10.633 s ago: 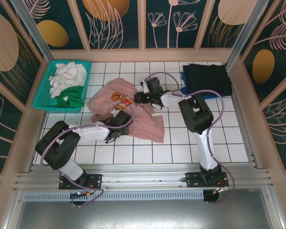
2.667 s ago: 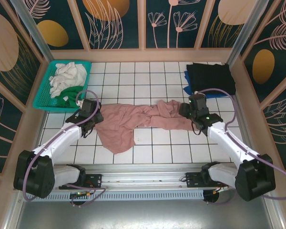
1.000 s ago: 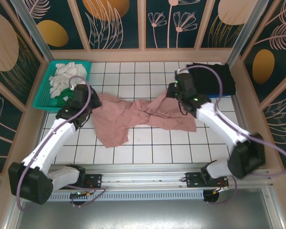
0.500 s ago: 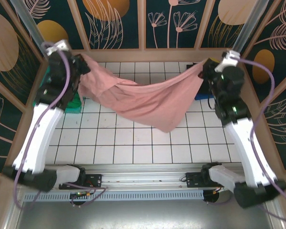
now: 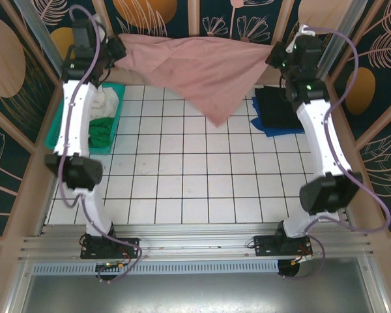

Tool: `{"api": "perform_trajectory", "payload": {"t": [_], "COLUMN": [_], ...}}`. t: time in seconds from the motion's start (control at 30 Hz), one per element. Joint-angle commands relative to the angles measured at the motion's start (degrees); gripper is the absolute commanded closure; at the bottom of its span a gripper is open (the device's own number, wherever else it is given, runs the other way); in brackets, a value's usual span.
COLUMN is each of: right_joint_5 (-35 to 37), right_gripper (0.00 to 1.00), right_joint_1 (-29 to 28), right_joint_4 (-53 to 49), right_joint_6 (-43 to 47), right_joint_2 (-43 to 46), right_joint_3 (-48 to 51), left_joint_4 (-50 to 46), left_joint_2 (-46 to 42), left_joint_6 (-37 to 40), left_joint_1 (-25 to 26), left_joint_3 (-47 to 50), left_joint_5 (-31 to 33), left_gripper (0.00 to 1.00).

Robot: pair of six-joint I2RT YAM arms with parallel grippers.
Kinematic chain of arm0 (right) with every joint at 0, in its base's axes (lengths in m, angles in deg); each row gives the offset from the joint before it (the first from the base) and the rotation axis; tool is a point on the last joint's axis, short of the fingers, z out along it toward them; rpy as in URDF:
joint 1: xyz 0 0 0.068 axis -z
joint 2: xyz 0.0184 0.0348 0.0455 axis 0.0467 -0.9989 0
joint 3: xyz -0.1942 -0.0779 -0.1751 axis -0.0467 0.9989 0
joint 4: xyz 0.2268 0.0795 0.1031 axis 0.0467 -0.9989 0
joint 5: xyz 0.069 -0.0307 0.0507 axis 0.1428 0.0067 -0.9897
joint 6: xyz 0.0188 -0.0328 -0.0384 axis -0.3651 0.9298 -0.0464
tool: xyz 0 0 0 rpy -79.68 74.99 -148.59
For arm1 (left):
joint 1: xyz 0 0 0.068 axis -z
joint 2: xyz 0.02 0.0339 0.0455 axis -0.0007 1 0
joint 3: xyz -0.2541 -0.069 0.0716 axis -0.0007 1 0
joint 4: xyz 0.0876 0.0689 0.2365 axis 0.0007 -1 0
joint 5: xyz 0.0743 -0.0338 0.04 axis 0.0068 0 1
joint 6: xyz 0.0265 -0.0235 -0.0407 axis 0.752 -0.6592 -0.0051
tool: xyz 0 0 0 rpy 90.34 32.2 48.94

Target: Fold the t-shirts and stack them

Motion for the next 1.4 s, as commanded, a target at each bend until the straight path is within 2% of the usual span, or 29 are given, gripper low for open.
{"api": "perform_trajectory", "payload": {"t": [0.0, 0.1, 0.17, 0.3, 0.4, 0.5, 0.57, 0.67, 0.93, 1.1, 1.13, 1.17, 1.2, 1.27, 1.37], "right_joint_5": [-5.2, -11.8, -14.3, -11.2, -9.1, -8.5, -8.1, -8.6, -10.5, -10.4, -10.3, -10.3, -10.3, -10.4, -10.4], "right_gripper": [1.00, 1.00, 1.00, 1.00, 1.00, 1.00, 1.00, 1.00, 1.00, 1.00, 1.00, 1.00, 1.00, 1.00, 1.00], "right_joint_1": [0.4, 0.3, -0.1, -0.1, 0.1, 0.2, 0.1, 0.2, 0.2, 0.2, 0.2, 0.2, 0.2, 0.3, 0.5], "right_joint_4": [7.7, 14.1, 15.8, 17.8, 16.2, 16.2, 16.6, 16.9, 18.0, 18.1, 18.3, 18.4, 18.4, 18.2, 16.5], "right_joint_6": [-2.3, -5.0, -6.4, -8.0, -7.2, -7.1, -7.2, -7.3, -7.5, -7.1, -7.1, -7.0, -6.9, -6.7, -5.9], "right_joint_2": [11.6, 20.1, 24.0, 27.9, 26.4, 26.0, 26.3, 26.1, 25.8, 25.8, 25.9, 25.8, 25.8, 25.9, 26.7], "right_joint_3": [16.0, 35.3, 45.6, 60.8, 63.1, 63.7, 63.8, 62.9, 62.7, 63.3, 63.3, 63.3, 63.2, 62.8, 61.0], "left_joint_4": [17.2, 23.8, 26.9, 26.2, 29.4, 31.2, 32.0, 31.9, 27.2, 30.7, 30.9, 30.5, 29.9, 29.8, 28.5], "left_joint_2": [-16.9, -25.2, -27.5, -25.3, -22.6, -21.4, -19.3, -14.1, 1.6, 6.8, 7.7, 9.2, 10.4, 11.3, 8.9], "left_joint_6": [-1.1, -4.2, -5.8, -6.5, -7.6, -8.1, -8.1, -8.4, -8.2, -9.5, -9.6, -9.5, -9.5, -9.5, -8.8], "left_joint_1": [0.6, 0.6, 0.6, 0.6, 1.0, 3.9, 5.8, 6.1, 6.1, 6.2, 6.2, 6.1, 6.0, 6.2, 6.2], "left_joint_3": [27.2, 49.4, 60.1, 69.5, 75.8, 79.5, 80.3, 78.1, 60.0, 55.0, 54.5, 53.6, 52.7, 52.1, 52.5], "left_joint_5": [-4.6, -5.8, -5.9, -1.2, -4.3, -1.1, 0.9, 3.3, 13.2, 9.1, 8.6, 7.9, 7.3, 4.9, 4.8], "left_gripper": [0.76, 0.57, 0.42, 0.42, 0.46, 0.44, 0.41, 0.42, 0.40, 0.38, 0.39, 0.47, 0.60, 0.73, 0.94]}}
